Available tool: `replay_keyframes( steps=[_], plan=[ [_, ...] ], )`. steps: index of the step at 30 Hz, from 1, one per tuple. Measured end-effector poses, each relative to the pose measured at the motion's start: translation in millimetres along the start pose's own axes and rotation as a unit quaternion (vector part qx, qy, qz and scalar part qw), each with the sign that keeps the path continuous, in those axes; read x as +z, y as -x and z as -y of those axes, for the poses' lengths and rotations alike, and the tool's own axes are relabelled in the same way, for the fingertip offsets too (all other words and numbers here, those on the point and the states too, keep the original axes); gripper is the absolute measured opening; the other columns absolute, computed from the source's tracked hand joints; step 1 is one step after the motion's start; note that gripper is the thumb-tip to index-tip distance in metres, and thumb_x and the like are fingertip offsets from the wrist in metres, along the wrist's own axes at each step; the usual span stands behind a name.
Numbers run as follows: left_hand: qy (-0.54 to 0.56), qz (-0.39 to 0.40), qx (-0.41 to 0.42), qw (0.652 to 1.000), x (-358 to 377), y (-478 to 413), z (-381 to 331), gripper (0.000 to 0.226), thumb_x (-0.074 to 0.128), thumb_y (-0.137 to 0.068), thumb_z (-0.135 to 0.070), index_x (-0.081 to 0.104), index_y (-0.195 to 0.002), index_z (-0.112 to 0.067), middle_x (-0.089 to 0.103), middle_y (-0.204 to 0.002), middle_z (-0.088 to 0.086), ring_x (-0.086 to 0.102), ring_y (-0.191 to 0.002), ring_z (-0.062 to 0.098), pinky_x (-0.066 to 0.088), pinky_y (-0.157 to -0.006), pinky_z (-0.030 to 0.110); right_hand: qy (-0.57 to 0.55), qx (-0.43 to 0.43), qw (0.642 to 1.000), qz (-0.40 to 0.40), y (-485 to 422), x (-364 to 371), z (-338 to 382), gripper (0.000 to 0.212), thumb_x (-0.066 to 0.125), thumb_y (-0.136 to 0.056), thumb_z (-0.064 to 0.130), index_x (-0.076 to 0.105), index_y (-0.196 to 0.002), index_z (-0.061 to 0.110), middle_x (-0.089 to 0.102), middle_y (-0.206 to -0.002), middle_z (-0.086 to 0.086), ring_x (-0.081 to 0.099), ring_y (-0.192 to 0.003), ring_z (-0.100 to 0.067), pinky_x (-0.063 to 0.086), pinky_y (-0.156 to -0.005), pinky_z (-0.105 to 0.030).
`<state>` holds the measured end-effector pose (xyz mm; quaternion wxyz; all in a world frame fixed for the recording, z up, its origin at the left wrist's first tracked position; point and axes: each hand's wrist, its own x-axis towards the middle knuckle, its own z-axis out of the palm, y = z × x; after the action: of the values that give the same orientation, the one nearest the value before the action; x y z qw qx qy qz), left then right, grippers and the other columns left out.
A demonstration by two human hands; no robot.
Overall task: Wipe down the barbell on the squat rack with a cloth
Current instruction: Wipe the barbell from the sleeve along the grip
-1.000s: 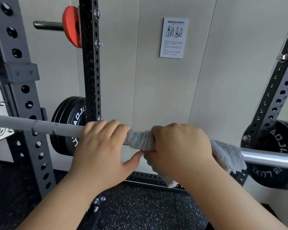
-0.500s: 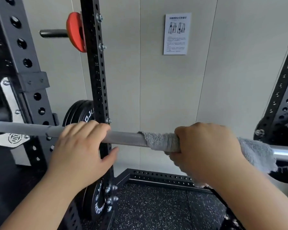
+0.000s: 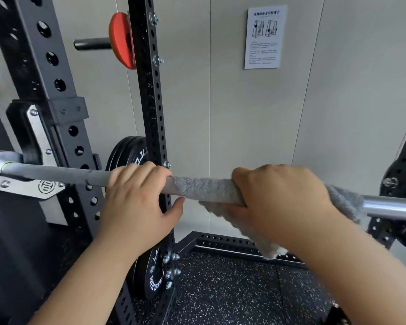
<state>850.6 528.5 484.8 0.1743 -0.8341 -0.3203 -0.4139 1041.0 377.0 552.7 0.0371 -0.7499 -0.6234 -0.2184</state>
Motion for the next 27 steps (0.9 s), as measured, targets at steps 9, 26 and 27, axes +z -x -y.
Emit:
replay_keyframes(
  steps=[9, 26, 27],
  plan=[
    [0.006, 0.006, 0.001, 1.0, -3, -1, -3, 0.04, 0.07, -0.078, -0.051, 0.061, -0.103, -0.02, 0.056, -0.095, -0.008, 0.051, -0.094, 0.023, 0.039, -0.096, 0.043, 0.038, -0.012, 0.997, -0.063, -40, 12, 58, 0.02, 0.059, -0.099, 0.026, 0.039, -0.096, 0.021, 0.034, -0.065, 0.005, 0.027, -0.05, -0.017, 0.018, -0.048, -0.027],
    [-0.034, -0.019, -0.013, 0.999, -4, -9, 63, 0.026, 0.074, -0.077, -0.028, 0.049, -0.073, -0.021, 0.044, -0.068, -0.011, 0.042, -0.067, 0.02, 0.035, -0.069, 0.038, 0.035, -0.003, 0.998, -0.056, -53, 13, 73, 0.021, 0.058, -0.099, 0.024, 0.04, -0.088, 0.023, 0.041, -0.066, 0.007, 0.032, -0.05, -0.015, 0.021, -0.046, -0.025],
    [-0.036, -0.023, -0.016, 0.999, -3, -9, 64, 0.028, 0.075, -0.076, -0.029, 0.049, -0.072, -0.021, 0.044, -0.067, -0.011, 0.042, -0.066, 0.02, 0.034, -0.069, 0.037, 0.032, -0.01, 0.998, -0.058, -56, 14, 79, 0.021, 0.058, -0.099, 0.021, 0.038, -0.091, 0.02, 0.04, -0.066, 0.006, 0.031, -0.05, -0.016, 0.02, -0.046, -0.026]
  ],
)
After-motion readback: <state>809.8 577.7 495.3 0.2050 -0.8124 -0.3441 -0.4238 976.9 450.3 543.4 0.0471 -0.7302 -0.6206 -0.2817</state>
